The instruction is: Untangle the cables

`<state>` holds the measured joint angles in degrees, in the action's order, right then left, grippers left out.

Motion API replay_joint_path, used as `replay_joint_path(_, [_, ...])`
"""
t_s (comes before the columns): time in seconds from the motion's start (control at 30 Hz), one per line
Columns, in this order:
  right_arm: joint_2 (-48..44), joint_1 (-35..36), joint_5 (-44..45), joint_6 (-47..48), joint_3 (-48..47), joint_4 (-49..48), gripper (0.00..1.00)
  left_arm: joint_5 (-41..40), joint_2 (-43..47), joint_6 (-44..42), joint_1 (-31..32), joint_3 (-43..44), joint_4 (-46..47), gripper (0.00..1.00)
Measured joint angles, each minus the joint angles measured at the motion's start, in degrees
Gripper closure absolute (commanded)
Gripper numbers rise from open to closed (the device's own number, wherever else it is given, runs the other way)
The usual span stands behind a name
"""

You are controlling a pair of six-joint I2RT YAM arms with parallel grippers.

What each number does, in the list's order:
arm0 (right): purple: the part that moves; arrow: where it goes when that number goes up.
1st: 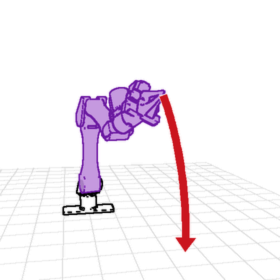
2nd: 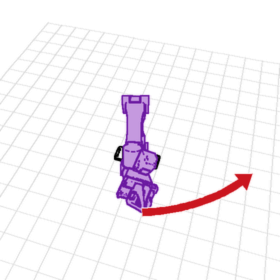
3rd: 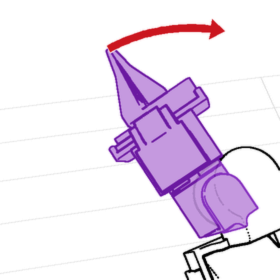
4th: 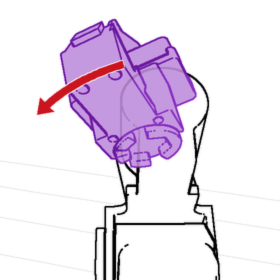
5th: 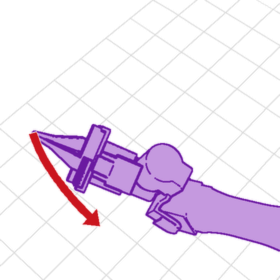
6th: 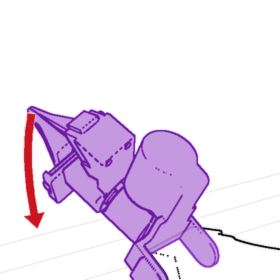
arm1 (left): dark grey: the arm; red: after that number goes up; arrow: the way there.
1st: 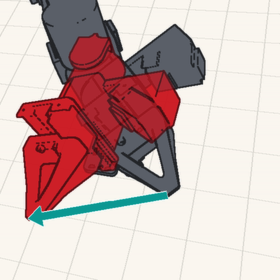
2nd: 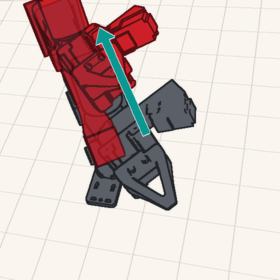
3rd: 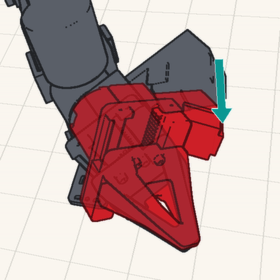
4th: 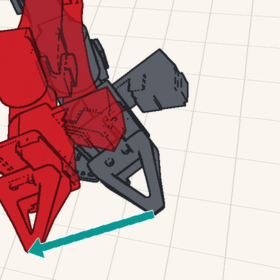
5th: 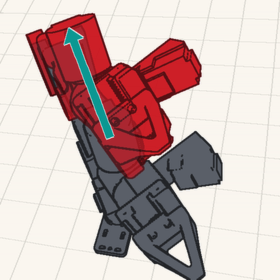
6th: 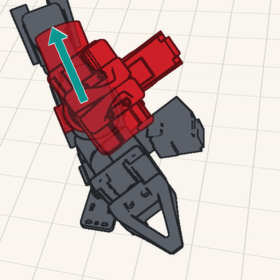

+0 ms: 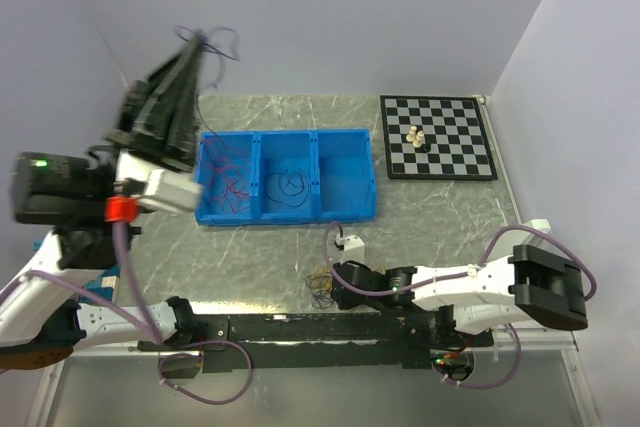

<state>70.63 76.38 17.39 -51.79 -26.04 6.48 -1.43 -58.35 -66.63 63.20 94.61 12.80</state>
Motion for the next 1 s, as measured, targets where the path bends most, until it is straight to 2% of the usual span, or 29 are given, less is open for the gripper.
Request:
replay_joint_path(0.3, [-5.75,0.26,-0.09,0.44,2.34,-1.05,1.00,-3.19,-1.60,5.20,-0.20,-11.76,2.32,0.99])
replay_joint_path(0.47, [-7.89,0.26,-0.07,0.42,3.26,-1.81,1.00,-4.33,-2.36,8.24,-3.89,-18.51,4.96,0.99])
replay_joint_path(0.8, [-9.20,0.26,-0.09,-0.17,6.27,-3.54,1.00,-6.01,-6.78,16.92,-13.44,-19.47,10.58,0.99])
replay_joint_path(1.0, [-7.56,0.26,-0.35,-0.55,6.58,-5.25,1.00,-6.19,-7.76,20.46,-15.74,-20.06,13.29,0.99])
